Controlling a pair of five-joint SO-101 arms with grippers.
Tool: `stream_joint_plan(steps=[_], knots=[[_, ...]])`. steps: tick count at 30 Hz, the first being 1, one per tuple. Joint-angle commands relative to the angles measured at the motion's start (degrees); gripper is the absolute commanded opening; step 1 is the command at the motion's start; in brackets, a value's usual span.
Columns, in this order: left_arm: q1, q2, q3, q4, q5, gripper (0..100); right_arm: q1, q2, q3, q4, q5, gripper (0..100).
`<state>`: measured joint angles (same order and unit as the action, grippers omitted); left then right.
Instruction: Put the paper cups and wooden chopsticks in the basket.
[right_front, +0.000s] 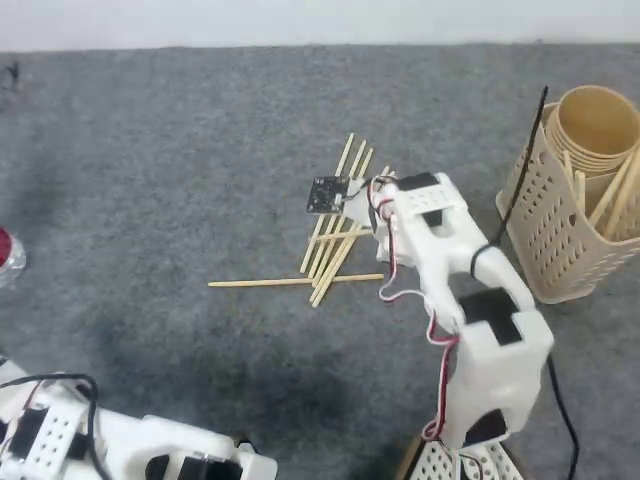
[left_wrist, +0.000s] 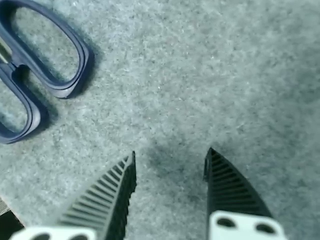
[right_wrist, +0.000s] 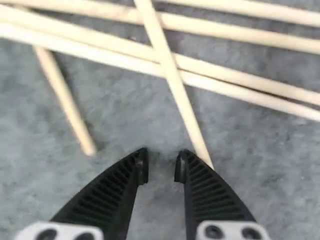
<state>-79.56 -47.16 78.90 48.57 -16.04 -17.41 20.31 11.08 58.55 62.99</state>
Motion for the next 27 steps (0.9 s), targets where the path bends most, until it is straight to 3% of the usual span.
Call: stream_joint_plan(steps=[1, 8, 14, 24, 27], knots=[[0.53, -1.32, -0.31, -0.97, -0.7, 22, -0.13, 0.66, -8.26, 6.81, 0.53, 10.9], [0.53, -1.32, -0.31, -0.97, -0.7, 22, -0.04, -1.8, -18.55, 19.38, 0.62, 10.6], [0.53, -1.32, -0.31, -0.97, -0.7, 22, 1.27, 3.56, -18.55, 9.54, 0.7, 10.8], [0.53, -1.32, -0.31, -0.97, -0.7, 22, 1.54, 16.75, -24.7, 9.98, 0.7, 10.0], [0.53, -1.32, -0.31, -0.97, -0.7, 22, 1.54, 16.57, -26.02, 11.38, 0.7, 0.0]])
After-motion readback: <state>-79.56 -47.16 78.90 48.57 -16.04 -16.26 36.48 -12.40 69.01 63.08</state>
